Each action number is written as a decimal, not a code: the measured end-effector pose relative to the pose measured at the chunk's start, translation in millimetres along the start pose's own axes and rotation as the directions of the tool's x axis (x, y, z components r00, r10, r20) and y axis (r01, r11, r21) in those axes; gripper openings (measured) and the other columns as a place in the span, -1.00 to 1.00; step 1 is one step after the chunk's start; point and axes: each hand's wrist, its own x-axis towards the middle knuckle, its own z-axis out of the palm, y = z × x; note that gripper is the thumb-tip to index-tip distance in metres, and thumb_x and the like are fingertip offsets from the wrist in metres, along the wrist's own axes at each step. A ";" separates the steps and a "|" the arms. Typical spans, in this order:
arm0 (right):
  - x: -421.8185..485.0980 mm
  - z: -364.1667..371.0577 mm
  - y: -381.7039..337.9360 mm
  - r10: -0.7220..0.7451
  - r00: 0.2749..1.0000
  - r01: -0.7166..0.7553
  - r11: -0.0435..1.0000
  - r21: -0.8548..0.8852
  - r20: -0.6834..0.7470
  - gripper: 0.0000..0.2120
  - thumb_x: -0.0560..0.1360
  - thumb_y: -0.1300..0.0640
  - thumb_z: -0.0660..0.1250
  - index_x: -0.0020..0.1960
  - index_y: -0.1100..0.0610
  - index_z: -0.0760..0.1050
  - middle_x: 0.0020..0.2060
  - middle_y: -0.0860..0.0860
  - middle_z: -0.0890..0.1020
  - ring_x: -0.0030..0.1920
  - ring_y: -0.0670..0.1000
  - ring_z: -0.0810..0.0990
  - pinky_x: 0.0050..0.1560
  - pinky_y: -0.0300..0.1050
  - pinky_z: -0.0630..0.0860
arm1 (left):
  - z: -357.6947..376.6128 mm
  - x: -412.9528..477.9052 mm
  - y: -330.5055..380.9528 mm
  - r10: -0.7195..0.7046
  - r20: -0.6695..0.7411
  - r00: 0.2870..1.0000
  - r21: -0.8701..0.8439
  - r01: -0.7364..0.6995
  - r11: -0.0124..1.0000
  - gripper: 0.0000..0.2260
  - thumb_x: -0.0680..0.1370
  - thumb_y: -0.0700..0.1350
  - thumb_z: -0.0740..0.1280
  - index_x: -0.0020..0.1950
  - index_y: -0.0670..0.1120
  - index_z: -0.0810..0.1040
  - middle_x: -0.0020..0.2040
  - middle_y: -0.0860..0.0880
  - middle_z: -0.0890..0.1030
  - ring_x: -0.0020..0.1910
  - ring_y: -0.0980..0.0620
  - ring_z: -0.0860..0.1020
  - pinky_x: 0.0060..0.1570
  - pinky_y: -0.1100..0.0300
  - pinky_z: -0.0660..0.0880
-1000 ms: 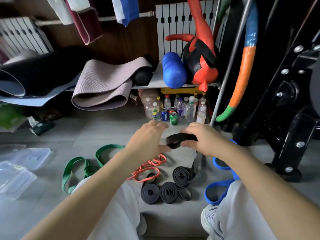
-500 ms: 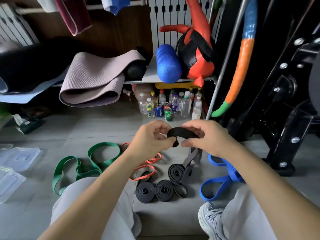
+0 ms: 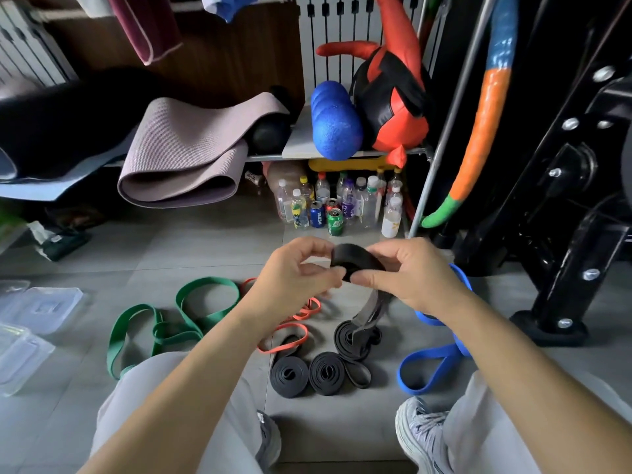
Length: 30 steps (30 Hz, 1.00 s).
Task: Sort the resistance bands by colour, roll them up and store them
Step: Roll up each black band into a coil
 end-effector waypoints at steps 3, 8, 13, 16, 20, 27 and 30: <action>-1.0 5.9 0.8 0.005 0.996 0.027 0.939 -0.344 0.090 -0.81 0.35 0.02 0.51 -0.07 0.03 0.64 -0.47 -0.12 0.53 -0.44 -0.21 0.44 -0.37 -0.30 0.33 | -1.2 -2.4 -6.9 0.129 0.090 0.988 0.522 -0.157 0.838 -0.63 0.42 -0.15 0.47 0.18 0.07 0.50 -0.03 0.21 0.53 -0.23 0.18 0.55 -0.18 0.32 0.47; -1.2 8.5 -5.4 -0.007 0.997 0.018 0.989 -0.148 0.074 -0.76 0.32 0.09 0.52 -0.19 -0.20 0.53 -0.43 -0.29 0.59 -0.38 -0.27 0.52 -0.26 -0.39 0.41 | -7.0 -5.4 -5.2 0.145 -0.002 0.989 0.446 -0.129 0.886 -0.78 0.43 -0.20 0.45 -0.05 0.09 0.55 -0.21 0.05 0.63 -0.21 0.05 0.60 -0.12 0.22 0.51; 1.1 7.3 -8.5 -0.055 0.998 0.057 0.995 0.083 -0.024 -0.73 0.32 0.16 0.51 -0.14 -0.19 0.58 -0.19 -0.16 0.70 -0.10 -0.10 0.67 0.07 -0.12 0.56 | -10.4 -3.8 -4.3 0.086 -0.131 0.988 -0.084 -0.097 0.992 -0.79 0.44 -0.36 0.38 0.00 -0.11 0.57 -0.13 -0.08 0.67 -0.19 0.00 0.63 -0.09 0.20 0.60; 2.6 12.7 -12.6 -0.052 0.998 0.059 0.972 0.229 -0.037 -0.72 0.36 0.27 0.46 -0.08 -0.09 0.59 -0.19 -0.15 0.70 -0.09 -0.11 0.66 0.06 -0.22 0.55 | -3.2 -3.8 -3.3 -0.021 -0.094 0.995 -0.393 -0.018 0.919 -0.83 0.43 -0.34 0.34 -0.01 -0.17 0.56 -0.19 -0.04 0.66 -0.24 0.05 0.60 -0.16 0.27 0.59; 2.6 9.0 -10.2 -0.074 0.995 0.075 0.997 0.017 -0.066 -0.81 0.41 0.21 0.45 -0.09 -0.07 0.62 -0.25 0.01 0.69 -0.18 0.03 0.65 -0.08 -0.06 0.56 | -3.6 0.2 -3.2 0.049 -0.089 0.995 0.069 -0.043 0.997 -0.80 0.45 -0.26 0.41 0.01 -0.04 0.54 -0.05 0.00 0.61 -0.16 0.09 0.60 -0.12 0.29 0.55; -1.6 14.0 -9.0 -0.090 0.989 0.130 0.896 -0.424 0.114 -0.81 0.44 0.16 0.42 0.05 0.08 0.62 -0.40 -0.21 0.47 -0.34 -0.28 0.47 -0.31 -0.39 0.33 | -2.0 -3.0 -3.6 0.224 0.099 0.969 0.718 -0.225 0.658 -0.73 0.48 -0.14 0.40 0.17 -0.02 0.58 -0.19 0.13 0.43 -0.19 0.13 0.41 -0.20 0.33 0.28; -2.2 12.1 -9.0 -0.057 0.998 0.067 0.942 -0.328 0.039 -0.77 0.40 0.17 0.46 0.05 0.03 0.61 -0.32 -0.30 0.52 -0.27 -0.38 0.50 -0.22 -0.51 0.35 | -3.9 -1.7 -3.6 0.245 0.078 0.966 0.710 -0.227 0.666 -0.77 0.48 -0.13 0.39 0.13 -0.01 0.58 -0.19 0.12 0.46 -0.20 0.09 0.46 -0.13 0.24 0.40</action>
